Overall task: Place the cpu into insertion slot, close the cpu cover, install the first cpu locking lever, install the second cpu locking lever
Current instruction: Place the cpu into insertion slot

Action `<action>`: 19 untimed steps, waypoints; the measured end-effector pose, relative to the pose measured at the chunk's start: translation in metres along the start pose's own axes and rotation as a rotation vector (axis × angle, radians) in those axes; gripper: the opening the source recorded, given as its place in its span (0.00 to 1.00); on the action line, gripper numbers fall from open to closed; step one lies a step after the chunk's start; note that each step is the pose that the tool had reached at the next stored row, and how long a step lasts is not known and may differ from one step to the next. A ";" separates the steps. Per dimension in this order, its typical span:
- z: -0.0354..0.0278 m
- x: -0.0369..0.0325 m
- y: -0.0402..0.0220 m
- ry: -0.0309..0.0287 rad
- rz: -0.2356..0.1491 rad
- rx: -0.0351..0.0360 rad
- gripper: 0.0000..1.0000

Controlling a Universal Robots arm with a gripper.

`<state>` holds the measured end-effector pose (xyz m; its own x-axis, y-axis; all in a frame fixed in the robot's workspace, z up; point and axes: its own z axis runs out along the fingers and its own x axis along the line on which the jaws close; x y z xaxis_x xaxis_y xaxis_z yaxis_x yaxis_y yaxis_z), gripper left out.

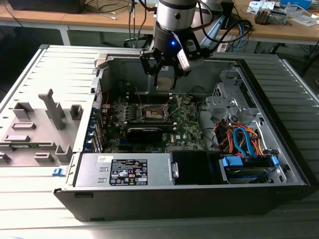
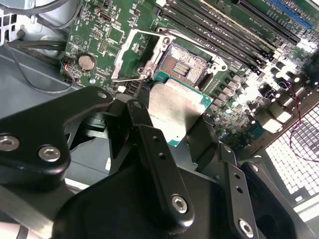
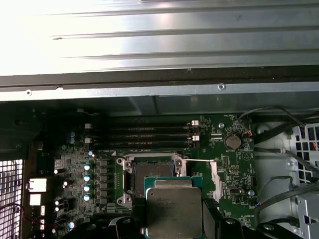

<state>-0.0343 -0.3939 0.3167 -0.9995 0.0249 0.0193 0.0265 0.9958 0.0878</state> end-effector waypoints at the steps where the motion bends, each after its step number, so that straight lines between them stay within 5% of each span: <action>1: 0.0001 0.0000 -0.0002 0.0000 0.000 0.0000 0.55; 19: 0.0021 -0.0001 -0.0031 0.0001 0.000 0.0000 0.55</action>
<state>-0.0343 -0.3969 0.3143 -0.9995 0.0248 0.0193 0.0264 0.9958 0.0878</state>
